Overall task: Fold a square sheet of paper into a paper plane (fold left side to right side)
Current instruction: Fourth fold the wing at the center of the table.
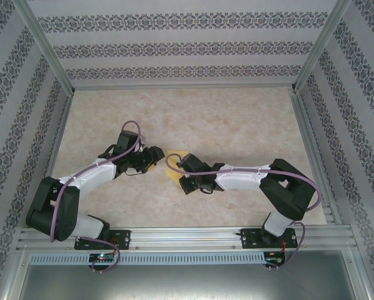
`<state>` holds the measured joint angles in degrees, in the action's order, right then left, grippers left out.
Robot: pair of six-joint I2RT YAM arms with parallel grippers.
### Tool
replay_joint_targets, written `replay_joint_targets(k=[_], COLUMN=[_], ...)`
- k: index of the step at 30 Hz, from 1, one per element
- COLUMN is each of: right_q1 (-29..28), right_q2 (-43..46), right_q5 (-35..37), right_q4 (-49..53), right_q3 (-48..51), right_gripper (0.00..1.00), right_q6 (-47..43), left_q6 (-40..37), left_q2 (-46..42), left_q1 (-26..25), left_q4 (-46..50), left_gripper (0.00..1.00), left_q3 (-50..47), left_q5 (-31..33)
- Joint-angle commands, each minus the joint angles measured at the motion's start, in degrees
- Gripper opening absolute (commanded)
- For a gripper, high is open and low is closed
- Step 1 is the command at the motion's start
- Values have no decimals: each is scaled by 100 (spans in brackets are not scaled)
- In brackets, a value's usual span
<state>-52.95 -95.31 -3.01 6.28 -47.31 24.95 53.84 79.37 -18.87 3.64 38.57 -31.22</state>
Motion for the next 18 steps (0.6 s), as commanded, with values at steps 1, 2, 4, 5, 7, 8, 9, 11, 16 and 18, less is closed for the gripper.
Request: replay_joint_targets(k=[1,2,4,5,7,8,9,11,16,18], right_q1=[145,193,287,328,392,427,451,511,594,652], right_q2=[31,43,55,73,124,148,168,216,335,356], right_q5=[-410,-526,-730,-795,-893,-940,-992,-1044,-1186,-1297], right_q4=[-290,-380,-584,-669,-830,-909,-975,-1049,-1172,-1279], right_q3=[242,301,416,477,600,653,699,747,791,826], right_gripper=[9,9,9,9,9,9,9,9,9,9], right_q6=[228,286,388,441,520,559,588,607,627,682], left_q6=[189,237,295,318,345,355,378,375,329,320], left_q2=[-49,-15,87,133,242,311,398,568,850,966], left_q1=[-175,-230,-332,-374,-451,-502,-544,-625,-723,-735], left_q4=[-408,-456,-555,-574,-610,-645,-680,-707,-732,-753], left_gripper=[57,54,51,49,44,43,43,42,41,41], left_q3=[-303,-331,-354,-333,-284,-250,-195,-77,195,288], left_q5=[-219,-218,-235,-223,-179,-169,-169,-178,-130,-143])
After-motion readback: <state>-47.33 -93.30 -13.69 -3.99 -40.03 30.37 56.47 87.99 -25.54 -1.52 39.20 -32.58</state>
